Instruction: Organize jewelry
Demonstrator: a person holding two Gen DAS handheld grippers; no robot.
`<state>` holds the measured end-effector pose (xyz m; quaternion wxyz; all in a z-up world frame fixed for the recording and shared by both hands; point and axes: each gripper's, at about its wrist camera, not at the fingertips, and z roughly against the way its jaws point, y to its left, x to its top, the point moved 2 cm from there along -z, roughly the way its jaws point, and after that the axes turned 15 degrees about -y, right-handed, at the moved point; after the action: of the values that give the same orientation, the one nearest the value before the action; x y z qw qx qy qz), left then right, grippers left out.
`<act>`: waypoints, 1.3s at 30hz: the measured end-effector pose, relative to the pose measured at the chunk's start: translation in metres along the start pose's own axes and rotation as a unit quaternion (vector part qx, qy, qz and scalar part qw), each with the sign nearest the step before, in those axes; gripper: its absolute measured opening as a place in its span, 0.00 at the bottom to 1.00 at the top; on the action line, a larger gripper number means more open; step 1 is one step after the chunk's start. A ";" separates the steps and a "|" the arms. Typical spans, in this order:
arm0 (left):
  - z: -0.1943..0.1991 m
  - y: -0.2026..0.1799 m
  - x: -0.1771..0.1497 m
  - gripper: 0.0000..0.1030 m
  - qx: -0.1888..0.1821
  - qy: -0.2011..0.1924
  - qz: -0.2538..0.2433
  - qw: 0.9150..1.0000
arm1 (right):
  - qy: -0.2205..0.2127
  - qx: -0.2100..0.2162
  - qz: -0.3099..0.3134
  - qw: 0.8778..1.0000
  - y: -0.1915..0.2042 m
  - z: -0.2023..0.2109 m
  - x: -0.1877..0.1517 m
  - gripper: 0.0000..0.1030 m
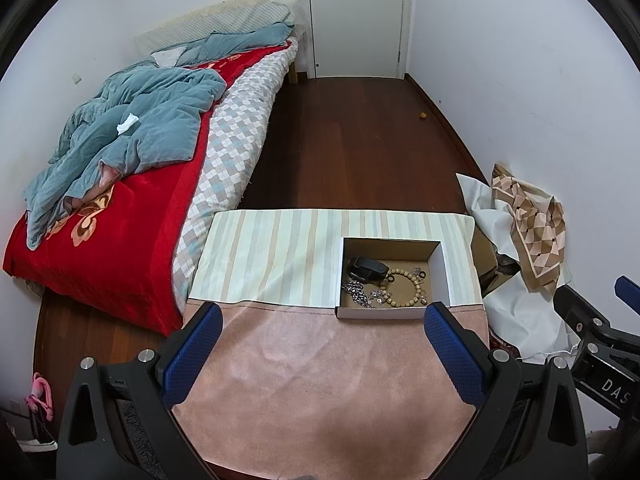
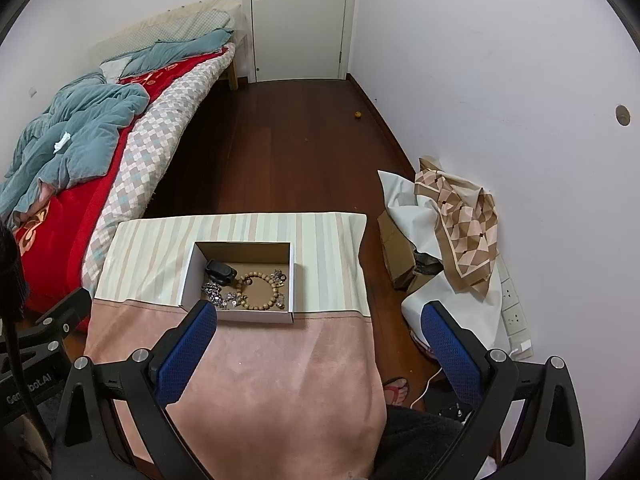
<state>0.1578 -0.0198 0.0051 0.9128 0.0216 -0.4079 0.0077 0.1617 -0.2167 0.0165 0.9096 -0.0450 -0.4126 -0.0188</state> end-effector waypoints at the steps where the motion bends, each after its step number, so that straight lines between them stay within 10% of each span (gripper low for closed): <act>1: 0.000 0.000 0.000 1.00 0.001 -0.001 0.000 1.000 | 0.000 0.001 0.000 1.000 0.000 0.000 0.000 1.00; 39: 0.006 -0.002 0.000 1.00 0.005 -0.005 0.002 1.000 | 0.003 0.005 0.008 1.000 0.001 0.002 -0.002 1.00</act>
<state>0.1534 -0.0222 0.0086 0.9108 0.0251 -0.4120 0.0110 0.1586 -0.2158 0.0164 0.9112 -0.0431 -0.4096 -0.0097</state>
